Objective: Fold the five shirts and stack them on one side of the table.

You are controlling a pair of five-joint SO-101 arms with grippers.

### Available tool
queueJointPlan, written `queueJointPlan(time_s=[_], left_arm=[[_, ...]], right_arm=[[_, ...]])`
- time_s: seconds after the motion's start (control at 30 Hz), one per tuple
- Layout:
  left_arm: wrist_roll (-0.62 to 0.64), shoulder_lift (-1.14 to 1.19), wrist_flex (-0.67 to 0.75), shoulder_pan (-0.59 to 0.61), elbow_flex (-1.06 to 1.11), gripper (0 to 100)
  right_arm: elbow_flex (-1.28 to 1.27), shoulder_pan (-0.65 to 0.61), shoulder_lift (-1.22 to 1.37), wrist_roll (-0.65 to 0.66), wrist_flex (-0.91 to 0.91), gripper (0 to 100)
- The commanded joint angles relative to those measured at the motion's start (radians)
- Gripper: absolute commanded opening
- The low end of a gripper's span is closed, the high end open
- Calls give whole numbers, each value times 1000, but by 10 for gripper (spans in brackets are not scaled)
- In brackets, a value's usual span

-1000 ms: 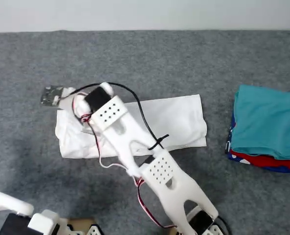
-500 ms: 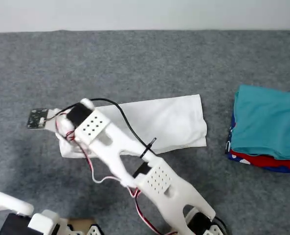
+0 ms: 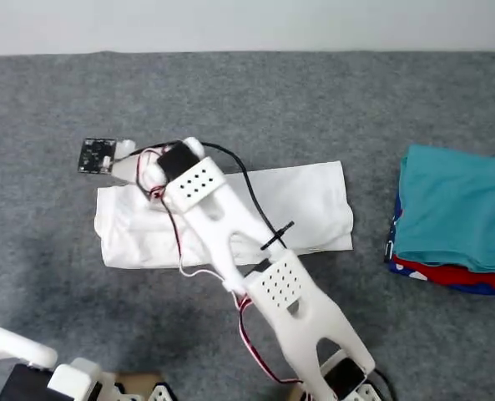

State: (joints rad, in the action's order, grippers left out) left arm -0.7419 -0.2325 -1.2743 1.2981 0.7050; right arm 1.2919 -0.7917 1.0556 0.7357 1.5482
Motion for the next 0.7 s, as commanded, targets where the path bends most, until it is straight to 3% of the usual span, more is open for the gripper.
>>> queueJointPlan(time_s=[0.0, 0.07, 0.3, 0.47, 0.67], left_arm=[[-5, -35, 6, -8, -4, 7], [-3, -35, 6, -8, -4, 7], [-3, -35, 6, -8, -4, 7], [-3, -35, 6, -8, -4, 7], [-3, -35, 6, -6, -4, 7]], right_arm=[[124, -54, -38, -61, 160, 9], [152, -88, -41, -103, 245, 9], [-43, -174, -107, -232, 248, 9], [-150, -196, -81, -226, 176, 9], [-149, -71, -4, -112, -2, 9]])
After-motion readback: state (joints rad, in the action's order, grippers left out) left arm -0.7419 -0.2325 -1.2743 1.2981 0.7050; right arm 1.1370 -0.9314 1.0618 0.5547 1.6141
